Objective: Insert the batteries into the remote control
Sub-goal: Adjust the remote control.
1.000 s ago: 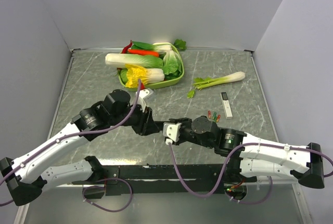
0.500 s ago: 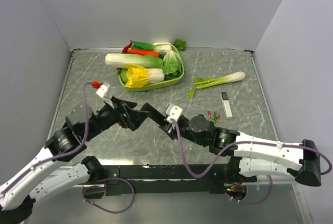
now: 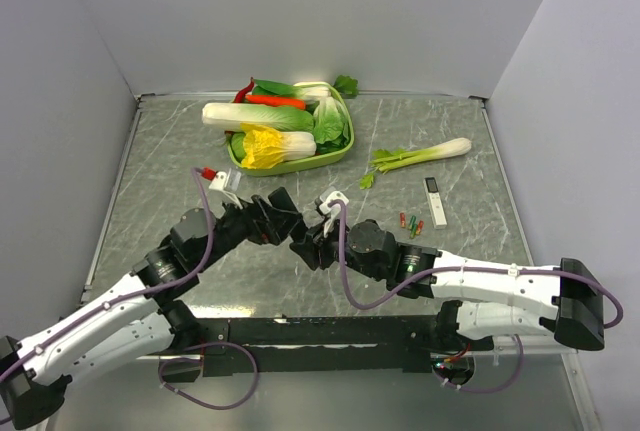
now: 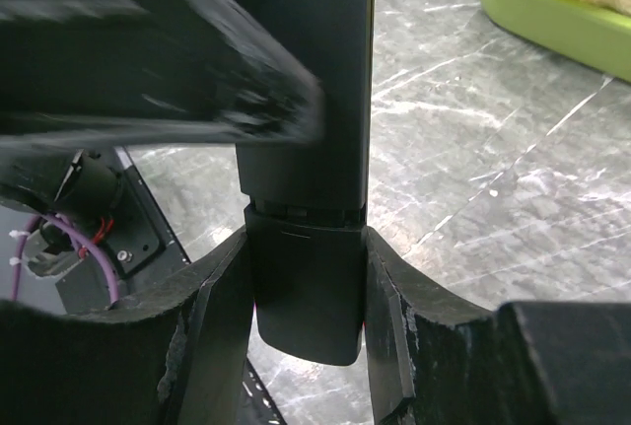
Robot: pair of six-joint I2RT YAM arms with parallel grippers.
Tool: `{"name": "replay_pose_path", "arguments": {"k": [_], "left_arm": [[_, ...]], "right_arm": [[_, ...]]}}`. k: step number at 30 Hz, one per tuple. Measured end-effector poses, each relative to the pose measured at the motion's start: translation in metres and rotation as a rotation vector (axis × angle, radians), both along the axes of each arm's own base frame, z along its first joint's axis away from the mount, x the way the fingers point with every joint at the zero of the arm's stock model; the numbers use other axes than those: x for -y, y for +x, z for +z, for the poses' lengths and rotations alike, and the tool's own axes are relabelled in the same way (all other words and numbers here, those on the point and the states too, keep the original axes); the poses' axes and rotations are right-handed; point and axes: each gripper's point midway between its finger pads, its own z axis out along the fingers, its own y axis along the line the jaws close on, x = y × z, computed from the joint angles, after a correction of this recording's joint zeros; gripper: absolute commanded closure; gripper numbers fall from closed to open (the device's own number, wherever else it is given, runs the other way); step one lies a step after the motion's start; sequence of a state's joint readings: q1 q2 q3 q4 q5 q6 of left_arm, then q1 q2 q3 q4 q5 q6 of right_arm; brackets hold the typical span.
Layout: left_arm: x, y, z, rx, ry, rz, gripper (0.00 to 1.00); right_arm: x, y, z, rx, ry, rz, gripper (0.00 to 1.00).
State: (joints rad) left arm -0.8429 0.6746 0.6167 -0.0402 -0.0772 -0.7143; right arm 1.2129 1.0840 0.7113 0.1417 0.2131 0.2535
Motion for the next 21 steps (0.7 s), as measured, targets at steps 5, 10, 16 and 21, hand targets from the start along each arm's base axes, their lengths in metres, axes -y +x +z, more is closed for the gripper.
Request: {"name": "replay_pose_path", "arguments": {"k": [5,10,16,21], "left_arm": [[0.005,0.009,-0.014,-0.030,-0.021,0.029,0.45],[0.014,0.014,-0.010,-0.030,-0.061,0.027,0.90],[0.015,0.016,-0.015,-0.045,-0.071,0.037,0.99],[0.012,0.024,-0.028,-0.063,-0.058,0.088,0.99]], "right_arm": [[-0.001,-0.001,-0.002,-0.022,0.008,-0.006,1.00],[-0.004,0.001,-0.014,-0.049,-0.013,-0.018,1.00],[-0.008,0.005,-0.024,-0.076,-0.021,-0.034,0.94],[-0.009,0.011,-0.036,-0.098,-0.042,-0.052,0.88]]}}
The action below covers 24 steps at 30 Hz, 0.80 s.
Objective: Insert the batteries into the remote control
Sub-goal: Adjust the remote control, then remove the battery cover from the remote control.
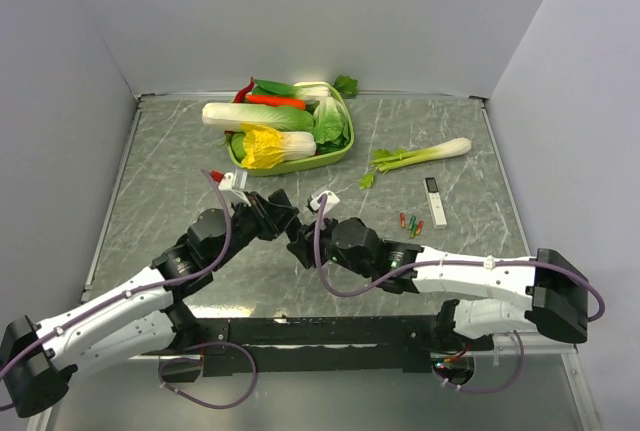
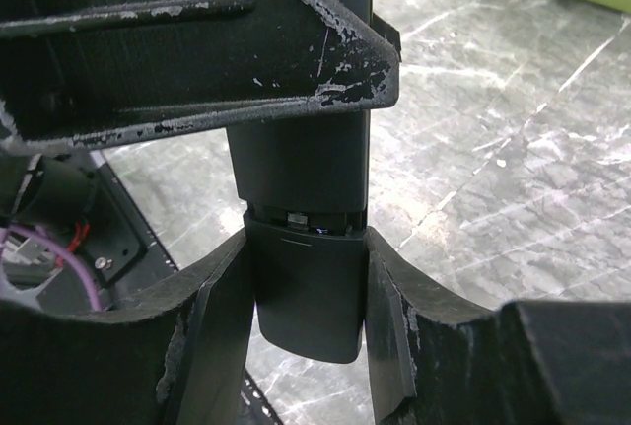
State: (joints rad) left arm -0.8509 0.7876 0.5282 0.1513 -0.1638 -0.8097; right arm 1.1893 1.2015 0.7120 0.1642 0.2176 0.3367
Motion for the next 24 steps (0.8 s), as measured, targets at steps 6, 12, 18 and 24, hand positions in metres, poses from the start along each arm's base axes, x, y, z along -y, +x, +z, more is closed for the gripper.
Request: {"name": "replay_pose_path", "arguments": {"k": [6,12,18,24], "left_arm": [[0.001,0.013,-0.031,-0.041,0.031,0.058,0.99],[0.011,0.022,-0.081,-0.111,0.056,0.082,0.99],[0.016,0.023,-0.123,-0.160,0.046,0.082,0.99],[0.019,0.024,-0.154,-0.212,0.051,0.089,0.99]], "right_arm": [[0.002,0.010,-0.030,-0.039,-0.054,-0.029,0.87],[0.011,0.015,-0.080,-0.121,-0.142,-0.041,0.85],[0.015,0.013,-0.119,-0.213,-0.202,-0.006,0.77],[0.018,0.010,-0.148,-0.292,-0.244,0.025,0.70]]}}
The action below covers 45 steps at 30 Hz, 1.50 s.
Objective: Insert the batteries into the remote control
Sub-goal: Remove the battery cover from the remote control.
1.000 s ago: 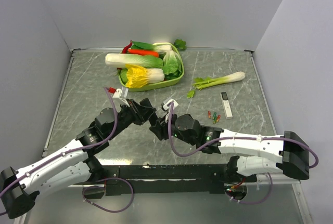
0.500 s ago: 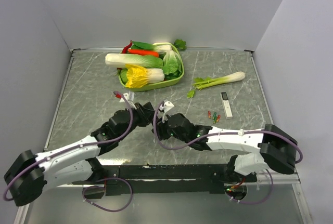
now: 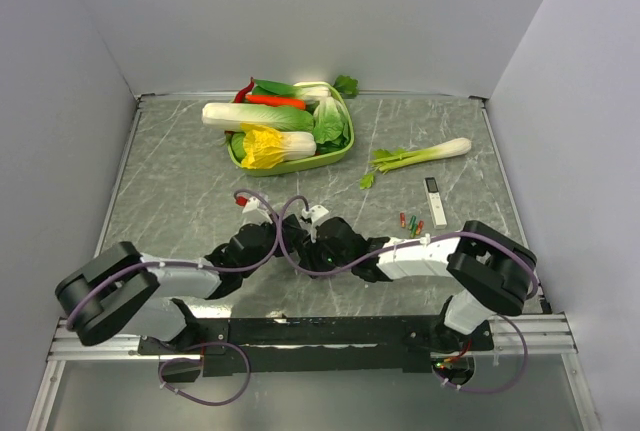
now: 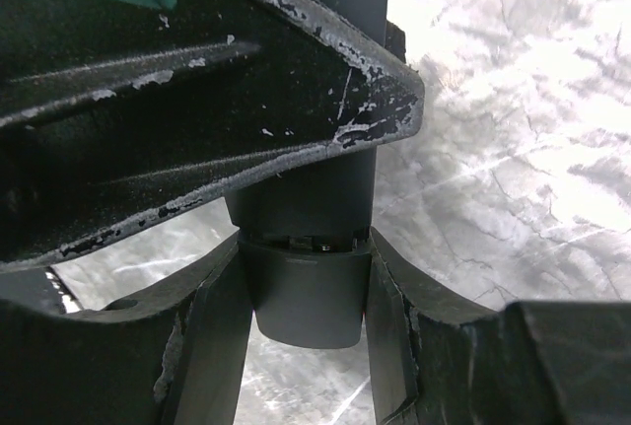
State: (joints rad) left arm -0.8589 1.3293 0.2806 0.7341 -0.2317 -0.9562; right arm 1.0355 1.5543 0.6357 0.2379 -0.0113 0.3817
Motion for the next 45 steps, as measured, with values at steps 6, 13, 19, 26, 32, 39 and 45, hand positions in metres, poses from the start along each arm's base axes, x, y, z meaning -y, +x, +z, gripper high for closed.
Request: {"name": "replay_pose_path", "arguments": {"k": [6,13,19,26,32,39,45], "left_arm": [[0.002,0.002,-0.009,-0.019,-0.019,0.013,0.99],[-0.002,0.007,-0.012,-0.033,-0.031,0.036,0.99],[-0.004,0.012,-0.015,-0.049,-0.037,0.048,0.97],[-0.026,0.033,-0.020,-0.034,-0.007,0.163,0.96],[-0.029,0.036,-0.019,-0.027,-0.005,0.184,0.94],[-0.040,0.042,-0.017,-0.014,0.015,0.233,0.87],[-0.055,0.051,-0.012,0.011,0.072,0.293,0.82]], "right_arm": [[0.003,0.000,-0.007,-0.020,-0.025,0.002,0.62],[0.003,0.004,-0.008,-0.019,-0.048,-0.002,0.54],[0.003,0.007,-0.008,-0.014,-0.055,-0.011,0.45],[0.004,0.006,-0.008,-0.020,-0.065,-0.011,0.43],[0.004,0.005,-0.008,-0.023,-0.069,-0.011,0.44],[0.006,0.005,-0.009,-0.029,-0.088,-0.013,0.45],[0.008,0.005,-0.009,-0.035,-0.108,-0.019,0.48]]}}
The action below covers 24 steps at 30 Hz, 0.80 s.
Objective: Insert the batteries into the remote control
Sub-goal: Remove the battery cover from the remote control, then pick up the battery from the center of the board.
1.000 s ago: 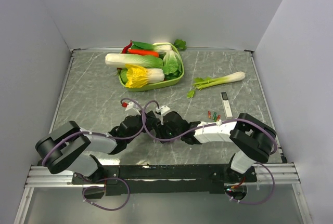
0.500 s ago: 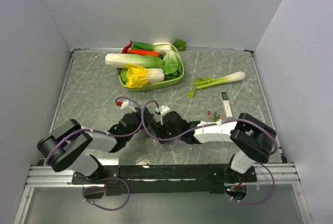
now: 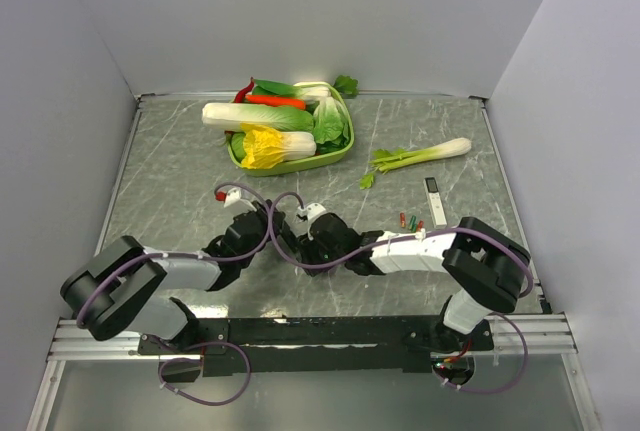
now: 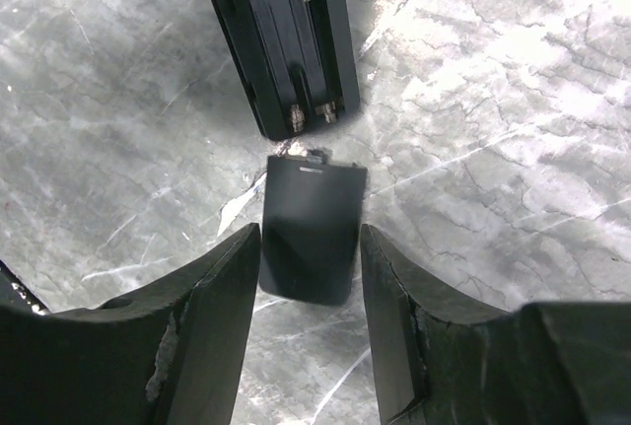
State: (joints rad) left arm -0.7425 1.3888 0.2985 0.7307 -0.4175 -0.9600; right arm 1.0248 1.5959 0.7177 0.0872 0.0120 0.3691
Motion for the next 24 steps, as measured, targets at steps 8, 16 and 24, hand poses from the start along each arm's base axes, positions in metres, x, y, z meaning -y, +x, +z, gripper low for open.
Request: {"name": "replay_pose_path", "arguments": {"k": [8,16,24], "left_arm": [[-0.019,0.007,0.007,0.023,0.075,0.056,0.78],[-0.048,0.003,0.052,0.136,0.083,0.061,0.99],[-0.051,-0.007,0.104,0.240,0.006,-0.085,0.99]], "right_arm": [[0.001,-0.001,0.000,-0.010,-0.019,-0.001,0.46],[0.029,-0.012,0.017,-0.022,-0.075,-0.019,0.37],[0.065,0.017,0.099,0.089,0.081,-0.185,0.12]]}}
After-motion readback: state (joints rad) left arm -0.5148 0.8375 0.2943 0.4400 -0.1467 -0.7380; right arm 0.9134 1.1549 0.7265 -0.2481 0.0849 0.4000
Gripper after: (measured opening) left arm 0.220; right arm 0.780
